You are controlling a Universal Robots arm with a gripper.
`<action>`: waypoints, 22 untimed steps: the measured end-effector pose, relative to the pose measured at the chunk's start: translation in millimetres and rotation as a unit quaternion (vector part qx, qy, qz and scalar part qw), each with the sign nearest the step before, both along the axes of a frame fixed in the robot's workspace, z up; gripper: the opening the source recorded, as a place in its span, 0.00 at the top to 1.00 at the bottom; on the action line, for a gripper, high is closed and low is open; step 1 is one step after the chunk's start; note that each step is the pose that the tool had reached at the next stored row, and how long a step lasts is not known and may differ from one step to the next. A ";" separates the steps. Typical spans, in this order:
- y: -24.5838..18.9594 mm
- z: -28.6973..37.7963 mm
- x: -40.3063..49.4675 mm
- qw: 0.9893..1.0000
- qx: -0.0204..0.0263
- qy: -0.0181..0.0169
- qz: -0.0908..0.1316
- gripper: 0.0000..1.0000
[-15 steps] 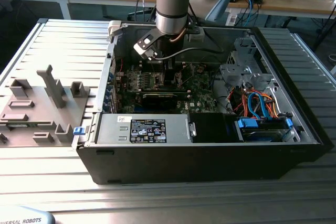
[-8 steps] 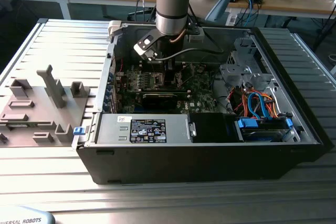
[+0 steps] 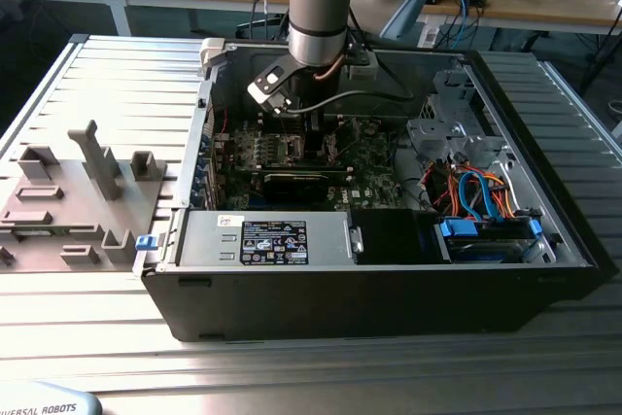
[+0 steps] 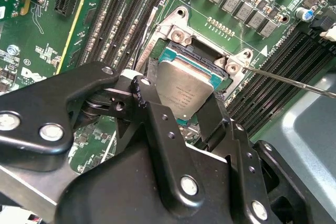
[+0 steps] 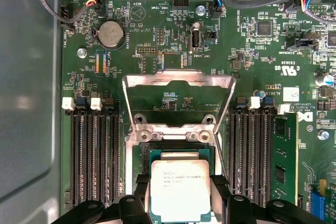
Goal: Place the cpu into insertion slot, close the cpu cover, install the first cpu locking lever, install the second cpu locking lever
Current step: 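Place the cpu into insertion slot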
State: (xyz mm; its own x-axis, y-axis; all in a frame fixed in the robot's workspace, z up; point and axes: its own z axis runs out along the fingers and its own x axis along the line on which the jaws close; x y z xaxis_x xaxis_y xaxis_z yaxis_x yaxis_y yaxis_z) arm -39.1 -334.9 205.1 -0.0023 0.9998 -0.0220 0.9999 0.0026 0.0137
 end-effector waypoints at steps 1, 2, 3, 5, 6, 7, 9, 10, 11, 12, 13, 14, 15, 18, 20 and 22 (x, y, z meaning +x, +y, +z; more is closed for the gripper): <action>0.1 -0.2 0.0 1.000 0.000 0.000 0.000 0.46; 0.2 -0.3 0.0 1.000 0.000 0.000 0.000 0.46; 0.3 -0.6 0.0 1.000 0.000 0.000 0.000 0.46; 0.9 -1.2 0.0 1.000 0.000 0.000 0.000 0.46; 1.1 -1.3 0.0 1.000 0.000 0.000 0.000 0.46; 1.1 -1.5 0.0 1.000 0.000 0.000 0.000 0.46; 1.3 -1.8 0.0 1.000 0.000 0.000 0.000 0.46; 1.3 -2.0 0.0 1.000 0.000 0.000 0.000 0.46; 1.3 -2.1 0.0 1.000 0.000 0.000 0.000 0.46; 1.3 -2.3 0.0 1.000 0.000 0.000 0.000 0.46; 1.4 -2.6 0.0 1.000 0.000 0.000 0.000 0.46; 2.1 -3.0 -0.1 1.000 0.000 0.000 0.000 0.46; 3.0 -3.4 0.0 1.000 0.000 0.000 -0.001 0.46; 4.2 -3.9 0.1 1.000 0.000 0.000 -0.002 0.46; 4.2 -4.2 0.0 1.000 0.000 0.000 -0.003 0.46; 4.3 -5.4 0.0 1.000 0.000 0.000 -0.005 0.46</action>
